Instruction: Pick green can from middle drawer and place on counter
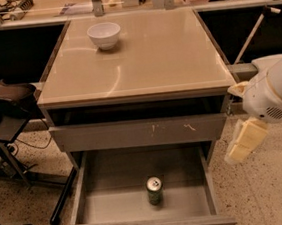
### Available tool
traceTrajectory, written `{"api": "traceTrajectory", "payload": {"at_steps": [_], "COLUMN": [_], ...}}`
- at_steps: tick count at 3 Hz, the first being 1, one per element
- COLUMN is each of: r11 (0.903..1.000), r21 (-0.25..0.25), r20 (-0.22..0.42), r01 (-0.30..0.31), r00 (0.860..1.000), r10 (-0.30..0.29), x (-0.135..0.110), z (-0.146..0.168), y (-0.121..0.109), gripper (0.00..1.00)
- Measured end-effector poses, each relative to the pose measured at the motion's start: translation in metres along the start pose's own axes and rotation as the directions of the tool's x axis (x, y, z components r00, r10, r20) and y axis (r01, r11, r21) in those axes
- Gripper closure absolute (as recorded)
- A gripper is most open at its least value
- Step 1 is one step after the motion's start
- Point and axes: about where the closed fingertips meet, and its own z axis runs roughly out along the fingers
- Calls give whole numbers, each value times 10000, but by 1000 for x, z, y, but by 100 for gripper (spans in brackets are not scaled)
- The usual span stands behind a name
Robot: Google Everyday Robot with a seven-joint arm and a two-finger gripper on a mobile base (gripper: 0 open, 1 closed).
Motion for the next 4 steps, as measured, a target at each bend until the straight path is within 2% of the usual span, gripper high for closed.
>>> {"api": "traceTrajectory", "payload": {"at_steps": [1, 2, 3, 4], "r11": [9983, 9971, 9971, 9978], "r21": [-62, -44, -45, -254], "r20": [650, 1295, 1295, 1791], "r01": [-585, -766, -765, -611], "r00": [9962, 9886, 9886, 9817], "r10": [588, 765, 765, 646], "x": [9, -1, -1, -1], "z": [55, 90, 90, 109], "y": [-8, -12, -12, 10], "gripper": [0, 0, 0, 0]}}
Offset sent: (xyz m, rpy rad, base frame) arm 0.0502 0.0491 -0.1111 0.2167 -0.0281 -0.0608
